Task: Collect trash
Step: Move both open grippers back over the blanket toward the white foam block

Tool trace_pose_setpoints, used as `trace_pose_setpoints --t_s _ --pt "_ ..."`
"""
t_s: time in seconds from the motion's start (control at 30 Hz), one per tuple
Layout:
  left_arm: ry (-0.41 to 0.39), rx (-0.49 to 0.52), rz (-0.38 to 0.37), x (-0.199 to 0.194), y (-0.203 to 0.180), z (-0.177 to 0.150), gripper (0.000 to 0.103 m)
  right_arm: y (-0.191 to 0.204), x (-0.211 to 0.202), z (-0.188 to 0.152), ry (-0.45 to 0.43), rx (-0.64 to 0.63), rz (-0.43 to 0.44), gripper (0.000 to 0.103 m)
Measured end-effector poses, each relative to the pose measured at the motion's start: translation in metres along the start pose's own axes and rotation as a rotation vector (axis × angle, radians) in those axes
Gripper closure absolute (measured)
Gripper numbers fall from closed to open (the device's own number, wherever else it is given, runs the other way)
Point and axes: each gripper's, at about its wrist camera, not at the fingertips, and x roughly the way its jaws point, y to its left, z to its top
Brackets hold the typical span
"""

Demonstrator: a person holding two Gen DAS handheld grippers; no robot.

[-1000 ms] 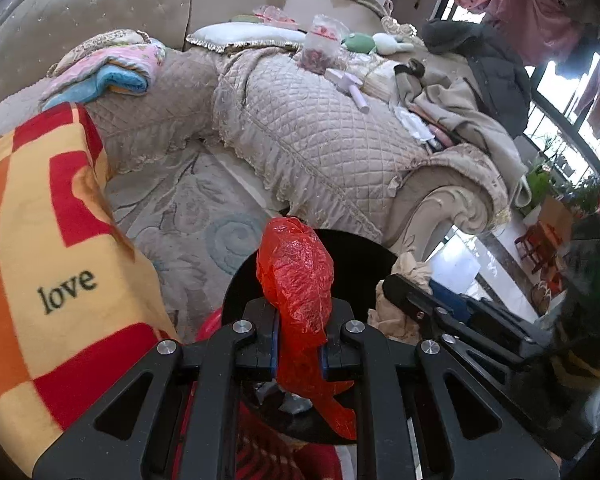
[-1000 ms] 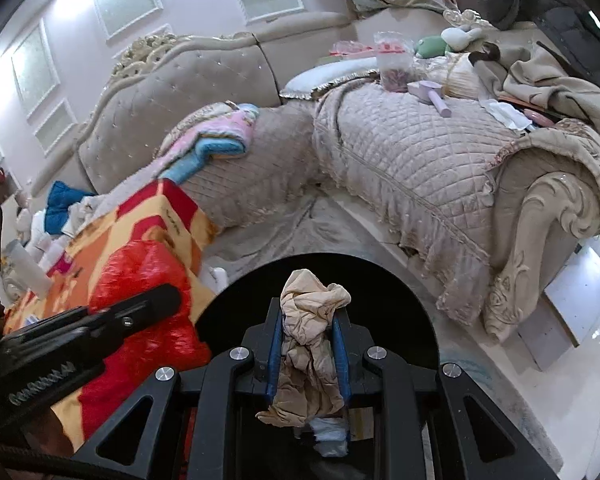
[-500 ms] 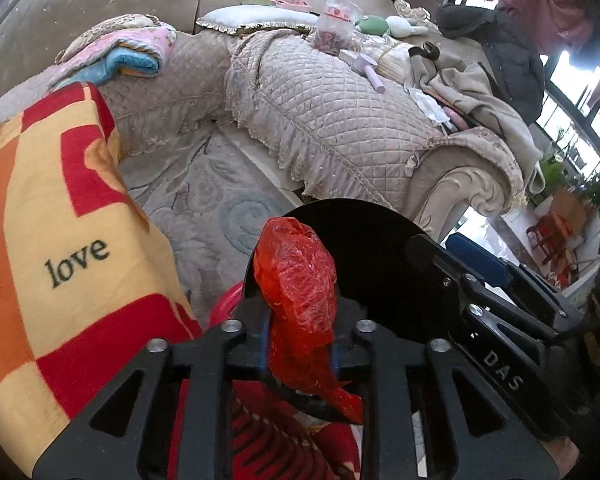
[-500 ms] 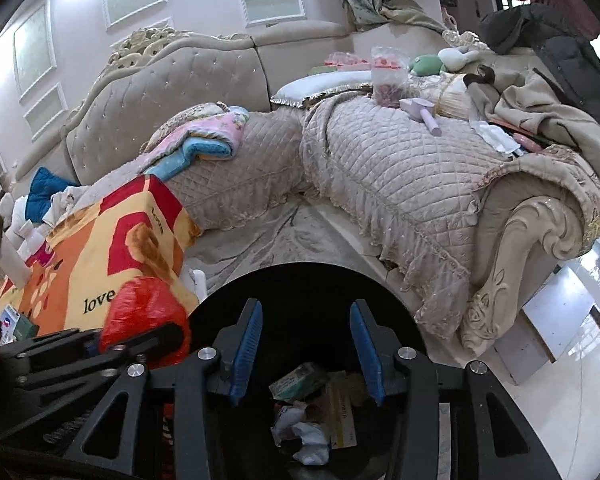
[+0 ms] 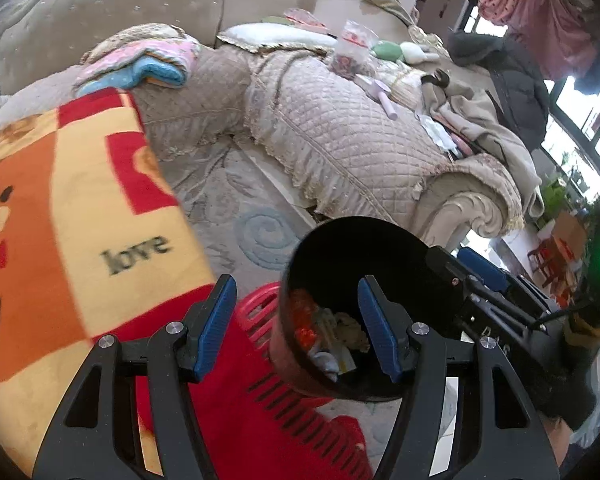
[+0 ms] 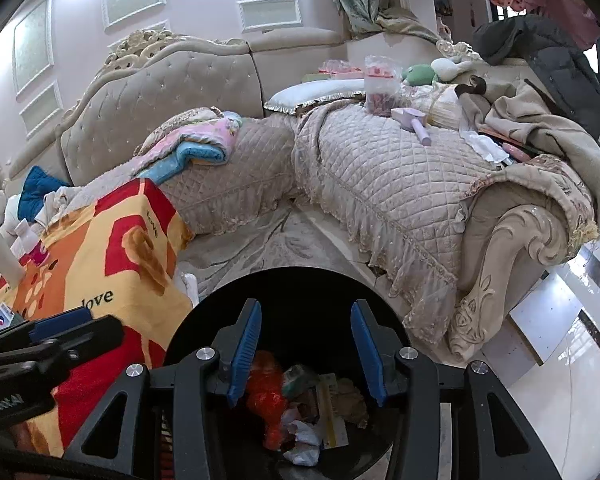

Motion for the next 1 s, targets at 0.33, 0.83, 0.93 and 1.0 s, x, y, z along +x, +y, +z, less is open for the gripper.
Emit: trace_pose_setpoints --t_s 0.33,0.83,0.93,1.0 --pt "-0.176 -0.045 0.225 -0.121 0.085 -0.046 0.041 0.055 -0.034 -0.011 -0.114 -0.032 0.168 0.042" --pt "-0.192 -0.378 0.337 -0.225 0.315 -0.155 0.04 0.217 -0.012 -0.053 -0.035 -0.395 0.259 0.031" --pt "-0.16 -0.374 0.267 -0.212 0.315 -0.153 0.04 0.233 -0.006 -0.06 -0.022 -0.427 0.257 0.031" --pt "-0.148 -0.342 0.264 -0.205 0.308 -0.151 0.04 0.239 -0.003 -0.062 -0.02 -0.44 0.252 0.031"
